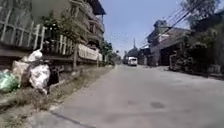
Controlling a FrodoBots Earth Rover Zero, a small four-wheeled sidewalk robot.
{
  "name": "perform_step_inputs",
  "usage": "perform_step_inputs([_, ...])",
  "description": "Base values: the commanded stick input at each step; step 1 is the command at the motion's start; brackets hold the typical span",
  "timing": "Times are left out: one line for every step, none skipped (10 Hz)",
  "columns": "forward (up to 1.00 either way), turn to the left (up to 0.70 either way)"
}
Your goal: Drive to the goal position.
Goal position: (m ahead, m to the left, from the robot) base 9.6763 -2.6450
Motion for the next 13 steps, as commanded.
perform_step_inputs([1.00,0.00])
perform_step_inputs([1.00,0.00])
perform_step_inputs([1.00,0.00])
perform_step_inputs([1.00,0.00])
perform_step_inputs([1.00,0.00])
perform_step_inputs([1.00,-0.31])
perform_step_inputs([1.00,-0.40])
perform_step_inputs([1.00,-0.40])
perform_step_inputs([1.00,-0.40])
perform_step_inputs([1.00,-0.40])
perform_step_inputs([1.00,-0.40])
perform_step_inputs([1.00,-0.10])
perform_step_inputs([1.00,0.00])
